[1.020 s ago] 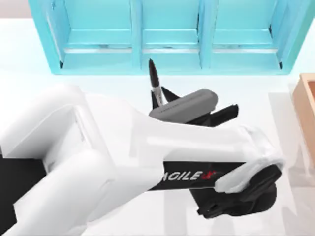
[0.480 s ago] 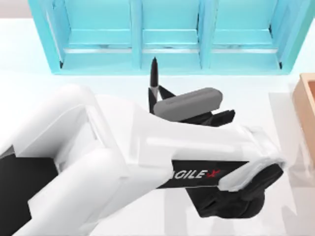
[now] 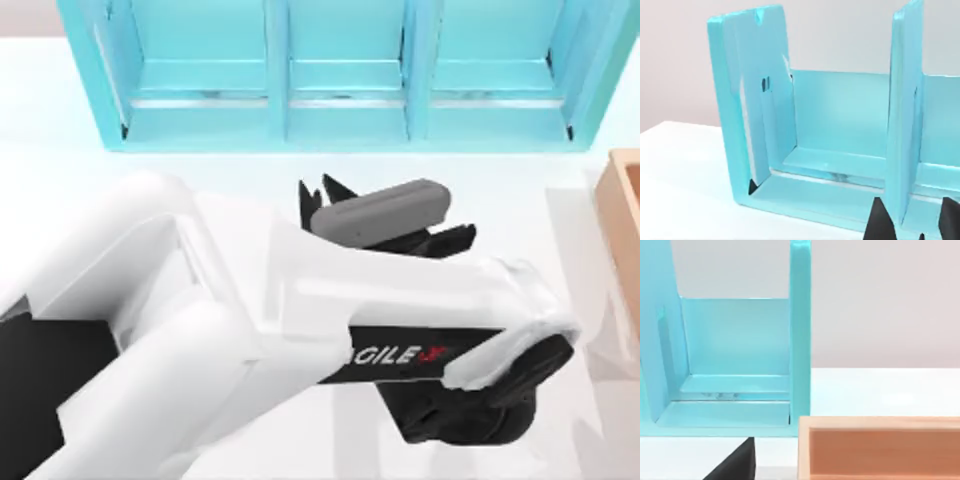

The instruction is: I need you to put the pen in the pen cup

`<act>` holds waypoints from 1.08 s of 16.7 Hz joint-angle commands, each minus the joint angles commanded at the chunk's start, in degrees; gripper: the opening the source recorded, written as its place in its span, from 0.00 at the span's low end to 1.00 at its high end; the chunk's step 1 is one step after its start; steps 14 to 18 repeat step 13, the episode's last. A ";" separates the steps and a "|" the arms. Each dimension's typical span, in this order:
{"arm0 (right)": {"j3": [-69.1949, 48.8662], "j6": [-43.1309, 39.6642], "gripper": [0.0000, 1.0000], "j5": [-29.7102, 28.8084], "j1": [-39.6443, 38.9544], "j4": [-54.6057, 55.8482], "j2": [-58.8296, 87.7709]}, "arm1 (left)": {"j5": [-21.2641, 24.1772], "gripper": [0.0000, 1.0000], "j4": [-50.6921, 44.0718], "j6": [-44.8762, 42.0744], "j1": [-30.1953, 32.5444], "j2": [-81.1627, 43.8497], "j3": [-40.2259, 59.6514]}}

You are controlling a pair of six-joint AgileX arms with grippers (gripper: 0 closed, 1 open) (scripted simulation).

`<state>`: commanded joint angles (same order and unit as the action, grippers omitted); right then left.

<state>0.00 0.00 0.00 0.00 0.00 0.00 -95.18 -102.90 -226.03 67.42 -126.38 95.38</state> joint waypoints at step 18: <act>0.00 0.00 1.00 0.00 0.00 0.00 0.00 | 0.00 1.00 0.00 0.00 0.00 0.00 0.00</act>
